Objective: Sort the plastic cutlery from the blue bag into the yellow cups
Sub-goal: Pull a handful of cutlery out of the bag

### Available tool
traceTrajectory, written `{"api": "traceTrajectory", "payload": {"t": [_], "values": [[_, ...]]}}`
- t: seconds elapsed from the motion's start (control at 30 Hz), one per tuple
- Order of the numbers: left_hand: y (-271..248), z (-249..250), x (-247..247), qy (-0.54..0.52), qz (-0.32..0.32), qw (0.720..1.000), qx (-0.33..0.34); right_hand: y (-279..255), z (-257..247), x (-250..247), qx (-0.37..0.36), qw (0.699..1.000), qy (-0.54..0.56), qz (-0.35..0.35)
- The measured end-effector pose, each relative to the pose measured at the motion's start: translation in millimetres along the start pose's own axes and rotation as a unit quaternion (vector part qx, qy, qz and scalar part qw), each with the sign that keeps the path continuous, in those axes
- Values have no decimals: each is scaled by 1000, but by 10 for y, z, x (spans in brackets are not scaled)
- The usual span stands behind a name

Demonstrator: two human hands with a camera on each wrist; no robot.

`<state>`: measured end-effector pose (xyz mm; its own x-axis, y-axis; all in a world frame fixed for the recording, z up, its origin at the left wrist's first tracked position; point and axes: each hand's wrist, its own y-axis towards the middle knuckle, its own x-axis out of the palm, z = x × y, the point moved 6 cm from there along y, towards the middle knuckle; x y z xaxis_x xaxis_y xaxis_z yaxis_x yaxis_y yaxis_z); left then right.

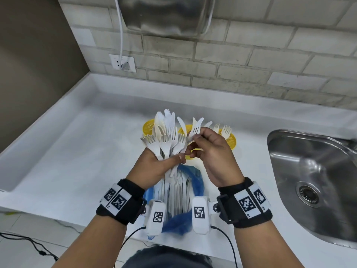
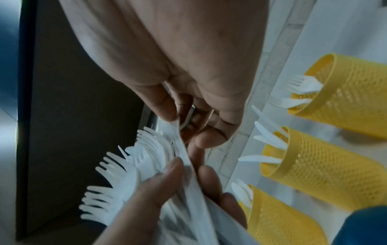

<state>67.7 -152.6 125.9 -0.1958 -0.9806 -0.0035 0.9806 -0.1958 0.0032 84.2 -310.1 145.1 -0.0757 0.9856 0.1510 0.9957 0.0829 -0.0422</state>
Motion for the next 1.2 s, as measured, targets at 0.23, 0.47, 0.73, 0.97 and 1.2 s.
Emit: {"api": "traceTrajectory", "payload": {"t": [0.23,0.47,0.73,0.97,1.2], "values": [[57,-22,-205,-60,2,998,-16,53,-37,113,22,976,213,-21],[129,-41,-309,-139,-29,989,-28,113,-34,144,51,929,364,-42],[184,-29,-300,-112,-72,991,-17,84,-47,300,-27,999,19,-3],[282,-51,-296,-132,-83,987,-24,108,-138,305,-118,986,-111,33],[388,-99,-269,-151,-86,985,-22,217,-65,282,-80,992,-53,79]]}}
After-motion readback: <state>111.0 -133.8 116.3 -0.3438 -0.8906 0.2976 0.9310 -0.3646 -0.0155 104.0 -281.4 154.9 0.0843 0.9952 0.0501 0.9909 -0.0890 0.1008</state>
